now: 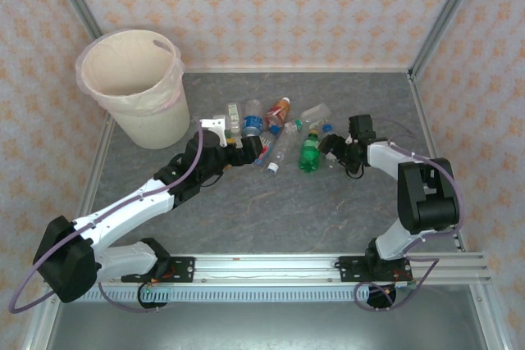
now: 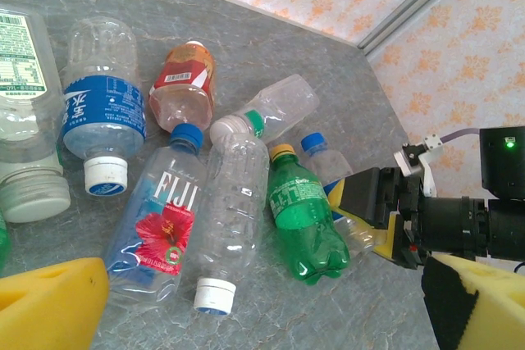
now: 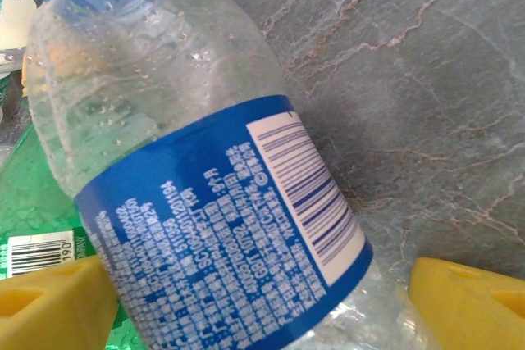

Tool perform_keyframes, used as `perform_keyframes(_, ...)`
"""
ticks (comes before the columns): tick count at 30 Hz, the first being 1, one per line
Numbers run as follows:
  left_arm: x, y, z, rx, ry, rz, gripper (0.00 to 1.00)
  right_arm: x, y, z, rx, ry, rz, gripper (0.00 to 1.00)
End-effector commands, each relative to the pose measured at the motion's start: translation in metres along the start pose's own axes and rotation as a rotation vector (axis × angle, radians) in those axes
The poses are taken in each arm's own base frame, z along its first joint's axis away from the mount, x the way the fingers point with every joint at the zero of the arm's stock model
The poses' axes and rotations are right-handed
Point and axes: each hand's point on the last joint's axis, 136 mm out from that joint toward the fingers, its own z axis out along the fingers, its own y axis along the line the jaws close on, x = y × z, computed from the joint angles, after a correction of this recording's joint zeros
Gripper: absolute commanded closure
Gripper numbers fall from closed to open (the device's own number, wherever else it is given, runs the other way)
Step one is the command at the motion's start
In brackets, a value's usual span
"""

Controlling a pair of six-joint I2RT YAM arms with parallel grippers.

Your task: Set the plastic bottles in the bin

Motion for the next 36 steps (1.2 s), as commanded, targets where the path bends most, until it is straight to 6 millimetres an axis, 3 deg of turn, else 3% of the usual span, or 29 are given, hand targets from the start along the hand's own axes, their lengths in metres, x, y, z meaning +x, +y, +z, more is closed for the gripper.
perform_keyframes(1, -0.002, -0.003, 0.001, 0.016, -0.016, 0.004, 0.01, -0.017, 0.002, 0.001, 0.028, -0.052, -0.031, 0.09)
perform_keyframes(21, 0.0, -0.003, 0.002, 0.014, -0.011, 0.008, 0.01, -0.013, 0.004, 0.006, 0.0, -0.036, -0.032, 0.34)
perform_keyframes(36, -0.002, -0.003, 0.002, 0.013, -0.013, 0.01, 0.01, -0.007, -0.004, 0.015, 0.021, -0.013, -0.029, 0.18)
